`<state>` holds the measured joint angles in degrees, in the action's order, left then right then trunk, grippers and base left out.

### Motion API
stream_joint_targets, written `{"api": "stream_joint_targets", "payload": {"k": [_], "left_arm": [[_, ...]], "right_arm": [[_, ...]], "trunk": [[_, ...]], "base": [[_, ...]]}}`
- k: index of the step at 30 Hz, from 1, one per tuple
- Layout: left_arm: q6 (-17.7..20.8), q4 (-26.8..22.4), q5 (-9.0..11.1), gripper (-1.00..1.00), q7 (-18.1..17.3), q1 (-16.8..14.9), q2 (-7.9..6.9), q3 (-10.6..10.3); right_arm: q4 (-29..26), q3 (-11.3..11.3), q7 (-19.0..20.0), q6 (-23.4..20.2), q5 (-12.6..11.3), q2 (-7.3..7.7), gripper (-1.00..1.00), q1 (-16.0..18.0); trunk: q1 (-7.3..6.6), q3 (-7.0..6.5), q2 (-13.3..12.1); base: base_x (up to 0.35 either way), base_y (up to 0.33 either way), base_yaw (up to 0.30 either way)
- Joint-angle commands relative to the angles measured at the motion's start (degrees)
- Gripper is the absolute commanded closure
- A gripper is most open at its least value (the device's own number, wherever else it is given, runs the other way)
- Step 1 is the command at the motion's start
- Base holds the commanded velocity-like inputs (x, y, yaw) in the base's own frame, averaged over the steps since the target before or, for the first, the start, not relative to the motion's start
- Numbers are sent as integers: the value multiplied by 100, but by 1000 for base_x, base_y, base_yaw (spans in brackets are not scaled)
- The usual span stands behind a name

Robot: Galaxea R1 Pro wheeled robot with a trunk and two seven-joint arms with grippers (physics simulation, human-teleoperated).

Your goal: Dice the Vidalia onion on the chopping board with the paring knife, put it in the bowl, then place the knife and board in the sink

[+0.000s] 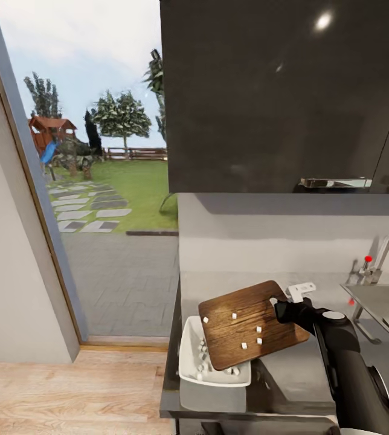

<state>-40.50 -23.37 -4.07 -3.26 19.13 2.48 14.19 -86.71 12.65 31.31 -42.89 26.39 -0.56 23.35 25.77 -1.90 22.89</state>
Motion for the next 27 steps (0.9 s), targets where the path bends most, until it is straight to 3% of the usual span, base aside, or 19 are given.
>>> {"api": "stream_joint_targets", "payload": {"k": [1, 23, 27], "left_arm": [[-6, -10, -41, -100, -34, 3, 7, 49], [-9, -11, -45, -100, -37, 3, 13, 49], [-8, -10, -42, -100, -40, 3, 14, 49]], "right_arm": [[-8, 11, 60, -34, 59, -5, 100, 2], [-20, 10, 12, -353, 80, 5, 100, 8], [-29, 10, -42, -619, 241, 9, 100, 17]], "trunk": [[1, 1, 3], [1, 1, 3], [1, 1, 3]], "base": [[-57, 0, 0], [-4, 0, 0], [0, 0, 0]]}}
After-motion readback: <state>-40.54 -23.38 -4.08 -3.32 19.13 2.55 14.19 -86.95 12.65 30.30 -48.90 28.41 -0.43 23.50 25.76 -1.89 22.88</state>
